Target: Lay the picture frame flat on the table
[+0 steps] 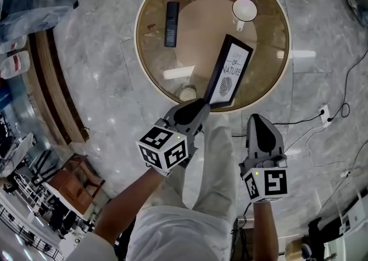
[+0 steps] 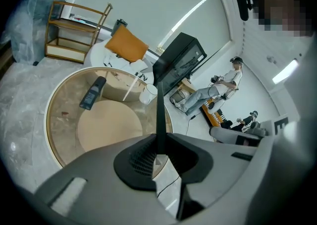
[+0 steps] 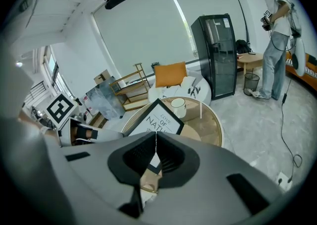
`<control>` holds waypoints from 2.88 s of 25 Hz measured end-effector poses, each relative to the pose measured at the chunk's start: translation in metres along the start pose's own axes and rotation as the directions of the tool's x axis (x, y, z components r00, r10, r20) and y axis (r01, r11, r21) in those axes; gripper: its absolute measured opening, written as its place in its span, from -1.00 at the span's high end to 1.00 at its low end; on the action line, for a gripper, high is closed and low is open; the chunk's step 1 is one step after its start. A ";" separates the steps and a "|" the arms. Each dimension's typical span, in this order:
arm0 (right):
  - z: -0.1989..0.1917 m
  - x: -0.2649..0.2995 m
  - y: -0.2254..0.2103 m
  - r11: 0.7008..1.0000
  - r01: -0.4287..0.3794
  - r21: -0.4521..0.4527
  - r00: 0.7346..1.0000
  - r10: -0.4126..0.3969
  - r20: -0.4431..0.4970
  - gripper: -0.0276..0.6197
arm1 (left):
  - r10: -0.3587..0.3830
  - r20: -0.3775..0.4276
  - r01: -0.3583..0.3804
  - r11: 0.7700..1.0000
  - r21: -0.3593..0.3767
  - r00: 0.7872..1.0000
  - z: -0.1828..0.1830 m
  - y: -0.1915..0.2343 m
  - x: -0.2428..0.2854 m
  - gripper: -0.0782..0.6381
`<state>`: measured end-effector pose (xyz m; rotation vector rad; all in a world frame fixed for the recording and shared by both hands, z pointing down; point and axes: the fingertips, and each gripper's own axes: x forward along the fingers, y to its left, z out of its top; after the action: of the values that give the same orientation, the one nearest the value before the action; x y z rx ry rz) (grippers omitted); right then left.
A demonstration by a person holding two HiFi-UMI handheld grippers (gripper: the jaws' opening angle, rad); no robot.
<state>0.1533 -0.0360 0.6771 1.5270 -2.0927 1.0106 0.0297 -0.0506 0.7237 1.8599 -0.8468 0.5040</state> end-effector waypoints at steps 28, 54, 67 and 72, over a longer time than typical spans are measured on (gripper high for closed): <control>-0.059 0.056 -0.029 0.999 0.005 0.050 0.999 -0.002 -0.053 0.90 | 0.193 -0.002 -0.193 0.981 -0.016 0.981 -0.050 0.123 0.099 0.69; 0.013 -0.027 0.020 0.998 0.022 -0.065 1.000 -0.022 0.001 0.90 | 0.185 0.048 -0.188 0.979 0.078 0.982 0.007 0.029 -0.029 0.77; 0.087 -0.121 0.078 0.991 0.044 -0.129 0.998 -0.039 0.039 0.90 | 0.099 0.203 -0.141 0.969 0.204 0.974 0.093 -0.084 -0.186 0.77; 0.105 -0.151 0.106 0.988 0.038 -0.149 0.997 -0.028 0.066 0.90 | 0.086 0.242 -0.142 0.965 0.222 0.966 0.107 -0.106 -0.241 0.77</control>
<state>0.1209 0.0065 0.4720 1.5320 -2.1267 0.7830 -0.0561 -0.0393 0.4528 2.1274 -1.0939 0.4838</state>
